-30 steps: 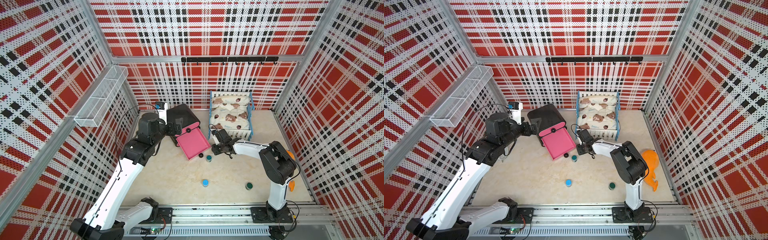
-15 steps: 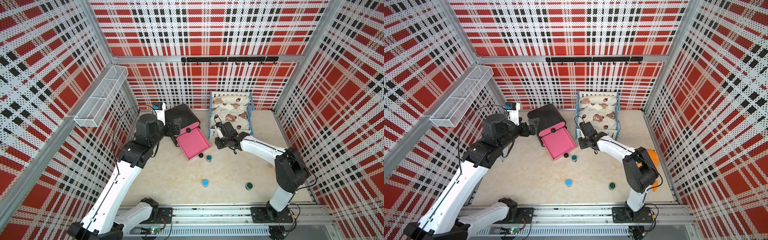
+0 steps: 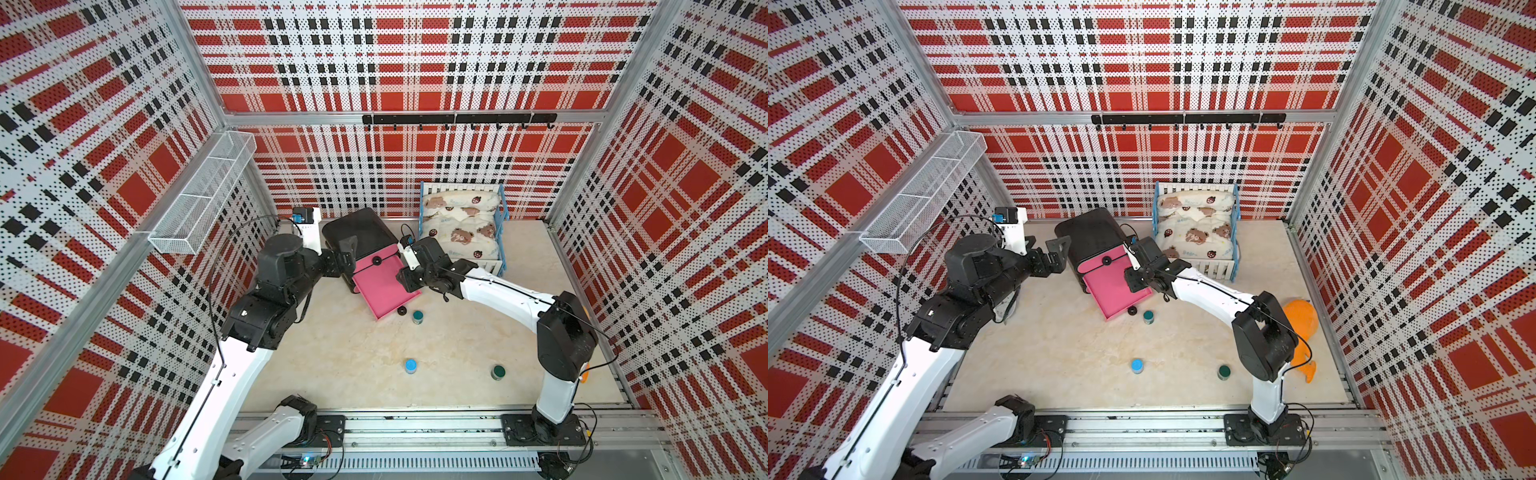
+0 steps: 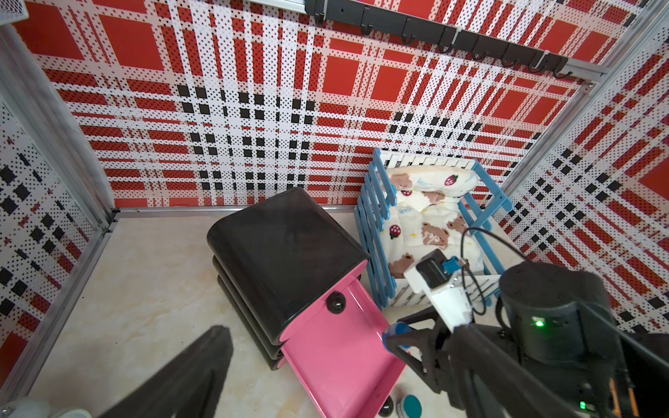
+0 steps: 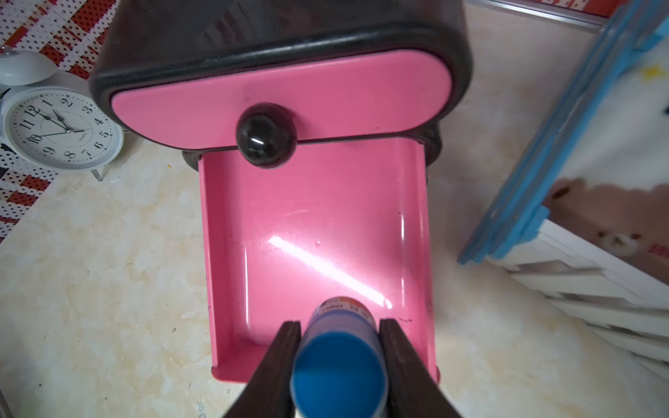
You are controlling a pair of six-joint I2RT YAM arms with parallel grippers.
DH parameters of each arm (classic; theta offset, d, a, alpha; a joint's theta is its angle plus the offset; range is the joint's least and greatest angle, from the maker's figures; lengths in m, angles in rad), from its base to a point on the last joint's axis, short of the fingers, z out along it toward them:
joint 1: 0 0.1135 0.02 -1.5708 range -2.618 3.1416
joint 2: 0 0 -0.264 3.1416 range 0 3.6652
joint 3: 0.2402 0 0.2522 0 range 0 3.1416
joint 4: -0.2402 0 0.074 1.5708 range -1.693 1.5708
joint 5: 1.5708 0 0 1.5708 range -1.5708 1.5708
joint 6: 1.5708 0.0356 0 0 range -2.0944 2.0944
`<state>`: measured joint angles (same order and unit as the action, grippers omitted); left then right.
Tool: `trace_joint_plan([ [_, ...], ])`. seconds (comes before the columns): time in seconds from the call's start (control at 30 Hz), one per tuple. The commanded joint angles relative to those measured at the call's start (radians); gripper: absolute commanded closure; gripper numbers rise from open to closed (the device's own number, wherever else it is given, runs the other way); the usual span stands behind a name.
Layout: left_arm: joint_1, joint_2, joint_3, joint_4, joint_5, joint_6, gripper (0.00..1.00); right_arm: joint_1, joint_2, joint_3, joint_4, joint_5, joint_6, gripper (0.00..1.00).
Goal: Put the paint cans in the drawer according to color
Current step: Place the paint can in the drawer.
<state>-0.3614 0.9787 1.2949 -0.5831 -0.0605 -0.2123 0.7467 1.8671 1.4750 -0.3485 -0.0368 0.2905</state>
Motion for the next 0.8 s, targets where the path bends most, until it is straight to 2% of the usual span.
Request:
trace_joint_plan([
  [0.0,-0.016,-0.02,0.011,-0.029,0.034,-0.023,0.0,0.013,0.059,0.015,0.062,0.014,0.016,0.76],
  [0.2,-0.037,-0.028,0.001,-0.04,0.037,-0.026,0.0,0.013,0.145,0.032,0.07,0.023,0.016,0.76],
  [0.37,-0.054,-0.033,0.0,-0.067,0.008,-0.023,0.0,0.013,0.159,0.007,0.096,0.043,0.019,0.74],
  [0.47,-0.067,-0.04,-0.012,-0.072,0.014,-0.024,0.0,0.012,0.153,-0.002,0.105,0.041,0.024,0.6],
  [0.53,-0.078,-0.041,-0.02,-0.077,0.011,-0.027,0.0,0.013,0.143,-0.004,0.106,0.046,0.025,0.46],
  [0.77,-0.136,-0.055,-0.036,-0.093,-0.028,-0.052,0.0,0.013,0.056,-0.003,0.051,0.087,-0.004,0.17],
])
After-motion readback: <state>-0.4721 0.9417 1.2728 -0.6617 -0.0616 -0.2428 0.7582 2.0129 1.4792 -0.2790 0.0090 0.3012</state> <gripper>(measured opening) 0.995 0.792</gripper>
